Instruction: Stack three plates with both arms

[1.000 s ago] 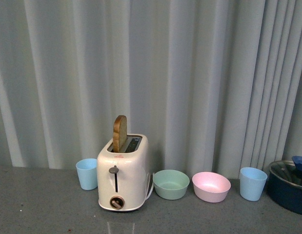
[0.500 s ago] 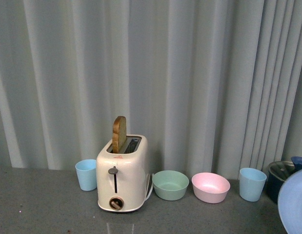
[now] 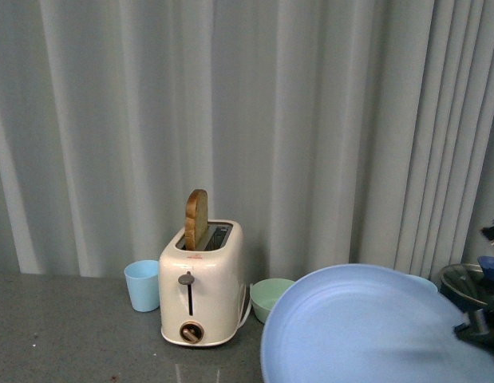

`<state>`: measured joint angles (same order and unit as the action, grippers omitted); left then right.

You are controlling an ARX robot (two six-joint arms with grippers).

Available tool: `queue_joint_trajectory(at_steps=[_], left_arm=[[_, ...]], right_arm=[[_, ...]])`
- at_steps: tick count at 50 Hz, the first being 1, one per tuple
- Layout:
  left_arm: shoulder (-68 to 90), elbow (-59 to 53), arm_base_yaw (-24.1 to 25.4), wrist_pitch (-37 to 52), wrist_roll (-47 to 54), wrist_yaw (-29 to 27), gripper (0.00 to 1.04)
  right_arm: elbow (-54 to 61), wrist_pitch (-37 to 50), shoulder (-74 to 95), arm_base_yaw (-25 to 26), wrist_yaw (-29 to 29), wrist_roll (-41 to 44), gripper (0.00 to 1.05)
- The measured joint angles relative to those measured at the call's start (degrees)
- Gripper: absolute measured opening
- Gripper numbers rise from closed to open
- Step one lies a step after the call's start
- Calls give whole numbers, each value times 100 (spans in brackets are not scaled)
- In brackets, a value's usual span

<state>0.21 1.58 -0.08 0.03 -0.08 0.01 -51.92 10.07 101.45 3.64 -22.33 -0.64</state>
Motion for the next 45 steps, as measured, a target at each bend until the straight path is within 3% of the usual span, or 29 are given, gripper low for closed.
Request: queue_joint_trajectory(at_steps=[7,14,45], left_arm=[[0,0,0,0,0,-2,98],[0,0,0,0,0,-2,98],[0,0,0,0,0,-2,98]], right_arm=[[96,120,295,-498,-35,-284,3],[208,125,376,-688,-33,-330,3],[540,262,706,-695,-52,-306,3]])
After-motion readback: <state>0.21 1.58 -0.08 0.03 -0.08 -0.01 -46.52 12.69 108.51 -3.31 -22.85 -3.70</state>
